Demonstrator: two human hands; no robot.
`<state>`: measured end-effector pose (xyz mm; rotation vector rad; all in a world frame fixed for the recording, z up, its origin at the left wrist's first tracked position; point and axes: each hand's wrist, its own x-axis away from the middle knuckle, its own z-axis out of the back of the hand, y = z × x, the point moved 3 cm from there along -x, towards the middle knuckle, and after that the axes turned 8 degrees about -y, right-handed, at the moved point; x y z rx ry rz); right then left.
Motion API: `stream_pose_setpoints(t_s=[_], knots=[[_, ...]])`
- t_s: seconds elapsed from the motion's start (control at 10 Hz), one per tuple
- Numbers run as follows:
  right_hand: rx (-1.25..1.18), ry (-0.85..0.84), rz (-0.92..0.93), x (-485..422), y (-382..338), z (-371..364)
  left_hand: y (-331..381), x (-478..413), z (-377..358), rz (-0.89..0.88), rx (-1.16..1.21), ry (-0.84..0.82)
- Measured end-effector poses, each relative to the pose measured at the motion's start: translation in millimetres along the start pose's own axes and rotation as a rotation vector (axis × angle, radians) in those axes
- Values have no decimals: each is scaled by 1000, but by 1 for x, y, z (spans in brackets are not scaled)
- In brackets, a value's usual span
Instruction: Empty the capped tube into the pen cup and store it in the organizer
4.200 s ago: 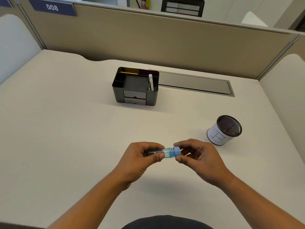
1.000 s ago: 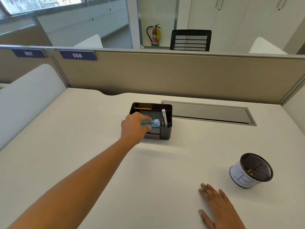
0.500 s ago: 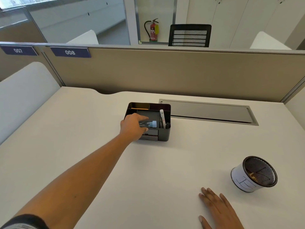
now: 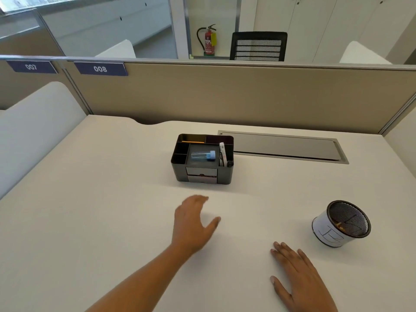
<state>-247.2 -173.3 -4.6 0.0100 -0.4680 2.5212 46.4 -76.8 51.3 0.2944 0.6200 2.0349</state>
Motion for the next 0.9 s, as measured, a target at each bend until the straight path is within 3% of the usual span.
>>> stream_pose_setpoints(t_s=[0.1,0.3,0.7,0.9], knots=[[-10,10,-15,2,0,-1,-4,37,-36,3,-89,-123],[27,27,-181,-2,4,-4,-8,74,-71,-16,-243,-202],[117,-32,-197,0,-2,-6,-8,78,-73,-10,-248,-257],[-16,-32,-124,1,-20,6,-5,68,-65,-61,-222,-264]])
